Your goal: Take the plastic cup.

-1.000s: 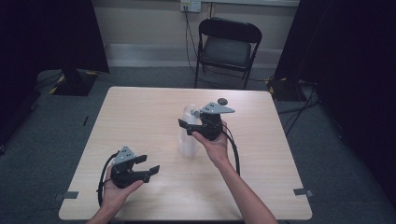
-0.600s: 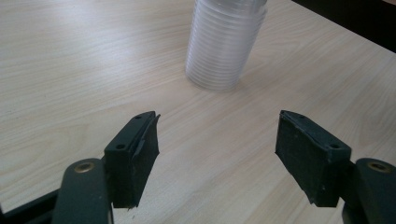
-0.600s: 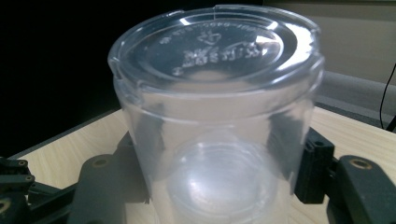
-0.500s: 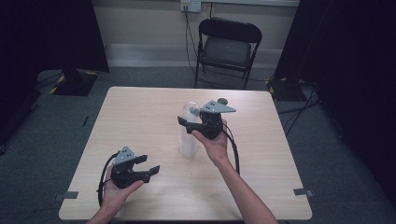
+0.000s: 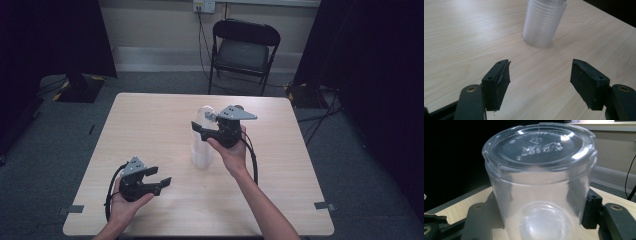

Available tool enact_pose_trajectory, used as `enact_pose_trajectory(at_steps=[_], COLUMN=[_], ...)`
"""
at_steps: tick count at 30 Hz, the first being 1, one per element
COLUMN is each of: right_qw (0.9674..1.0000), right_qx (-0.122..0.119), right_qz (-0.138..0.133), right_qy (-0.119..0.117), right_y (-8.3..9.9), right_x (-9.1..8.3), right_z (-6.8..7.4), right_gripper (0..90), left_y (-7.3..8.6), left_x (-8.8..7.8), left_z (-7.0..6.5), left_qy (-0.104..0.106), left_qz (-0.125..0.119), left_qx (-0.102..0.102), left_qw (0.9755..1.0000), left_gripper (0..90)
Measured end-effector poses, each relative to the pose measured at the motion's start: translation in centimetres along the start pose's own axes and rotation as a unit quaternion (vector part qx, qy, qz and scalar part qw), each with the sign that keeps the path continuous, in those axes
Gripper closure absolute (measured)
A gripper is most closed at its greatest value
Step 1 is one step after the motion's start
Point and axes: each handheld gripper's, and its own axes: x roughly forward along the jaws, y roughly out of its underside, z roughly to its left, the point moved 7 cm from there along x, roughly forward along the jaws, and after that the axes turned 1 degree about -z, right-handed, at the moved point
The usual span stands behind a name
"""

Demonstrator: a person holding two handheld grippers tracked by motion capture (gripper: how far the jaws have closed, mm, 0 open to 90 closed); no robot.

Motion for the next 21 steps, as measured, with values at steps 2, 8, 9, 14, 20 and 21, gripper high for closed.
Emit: enact_pose_trajectory(at_steps=[2, 8, 9, 14, 20, 21], right_qw=[1.0000, 1.0000, 0.9999, 0.9998, 0.9997, 0.9997], right_qx=[0.001, 0.008, 0.008, 0.016, 0.018, 0.018], right_qz=[-0.003, -0.005, -0.007, -0.012, -0.017, -0.016], right_qy=[0.002, -0.001, 0.001, 0.000, -0.004, -0.004], right_y=[-0.1, -0.4, -0.5, -0.9, -1.3, -1.4], right_x=[-0.1, -0.6, -0.7, -1.4, -2.3, -2.5], right_z=[0.0, 0.2, 0.2, 0.0, 0.1, 0.1], right_gripper=[37.4, 38.1, 38.1, 38.4, 38.6, 38.7], left_y=[0.0, 0.0, 0.0, 0.0, 0.0, 0.0], left_x=[0.0, 0.1, 0.0, 0.0, 0.1, 0.1], left_z=[0.0, 0.0, 0.0, 0.0, 0.0, 0.0], left_qy=[0.000, -0.002, -0.001, -0.002, -0.001, -0.001], left_qz=[0.000, 0.001, 0.002, 0.000, 0.000, 0.000], left_qx=[0.001, 0.001, 0.002, 0.001, 0.001, 0.002], left_qw=[1.0000, 1.0000, 1.0000, 1.0000, 1.0000, 1.0000], left_gripper=[31.6, 31.6, 31.6, 31.6, 31.8, 31.8])
